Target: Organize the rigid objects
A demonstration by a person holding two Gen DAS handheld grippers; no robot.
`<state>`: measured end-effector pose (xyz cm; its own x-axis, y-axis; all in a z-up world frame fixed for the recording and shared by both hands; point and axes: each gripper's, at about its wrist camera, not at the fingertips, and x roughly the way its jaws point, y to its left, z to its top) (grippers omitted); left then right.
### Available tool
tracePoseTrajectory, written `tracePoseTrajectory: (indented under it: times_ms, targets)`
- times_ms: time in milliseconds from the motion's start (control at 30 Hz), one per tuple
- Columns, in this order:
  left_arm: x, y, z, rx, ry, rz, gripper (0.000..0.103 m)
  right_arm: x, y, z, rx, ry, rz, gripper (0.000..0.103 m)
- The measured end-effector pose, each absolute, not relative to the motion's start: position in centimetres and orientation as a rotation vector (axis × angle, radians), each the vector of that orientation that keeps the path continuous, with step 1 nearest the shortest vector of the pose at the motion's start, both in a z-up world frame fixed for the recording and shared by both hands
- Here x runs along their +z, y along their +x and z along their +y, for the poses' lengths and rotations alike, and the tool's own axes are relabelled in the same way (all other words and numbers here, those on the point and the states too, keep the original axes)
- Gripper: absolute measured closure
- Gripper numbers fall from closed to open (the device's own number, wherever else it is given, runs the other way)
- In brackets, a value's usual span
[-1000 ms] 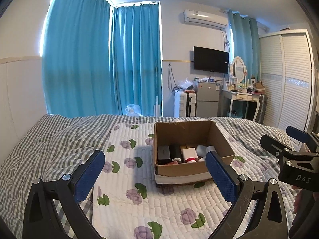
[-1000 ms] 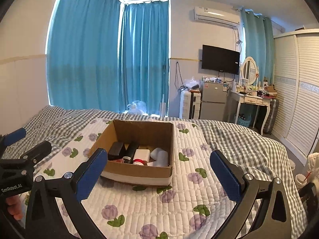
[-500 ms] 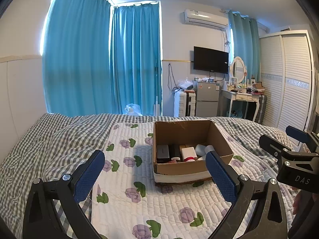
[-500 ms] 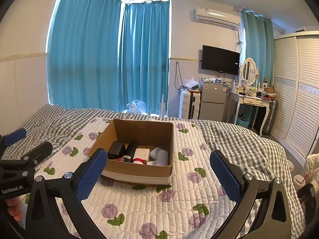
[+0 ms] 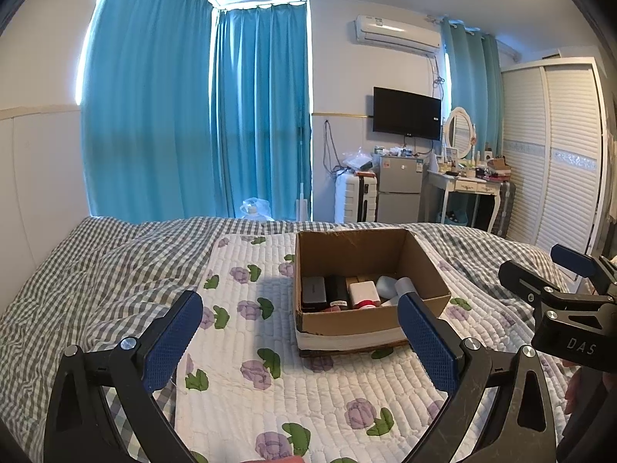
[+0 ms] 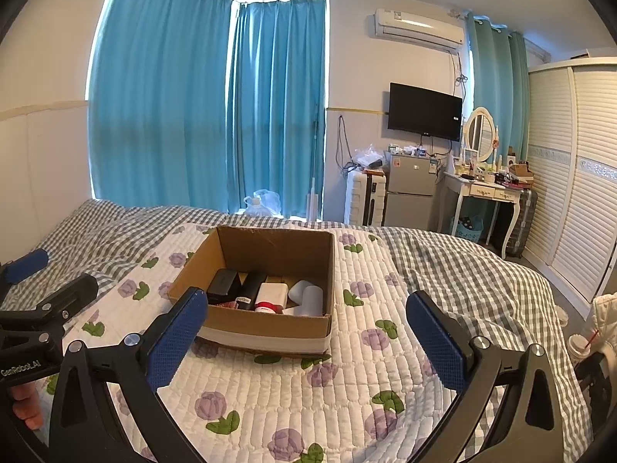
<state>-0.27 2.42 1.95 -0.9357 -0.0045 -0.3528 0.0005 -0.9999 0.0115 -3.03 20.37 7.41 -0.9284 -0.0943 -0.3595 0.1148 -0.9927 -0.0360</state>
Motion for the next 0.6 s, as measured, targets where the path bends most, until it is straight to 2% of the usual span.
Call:
tracePoseTrajectory:
  times_ms: [600]
  targets:
    - [1.98, -0.06, 2.21, -3.086, 0.565, -0.015, 0.0, 6.96, -3.14, 20.12, -2.98, 0.572, 0.088, 0.0]
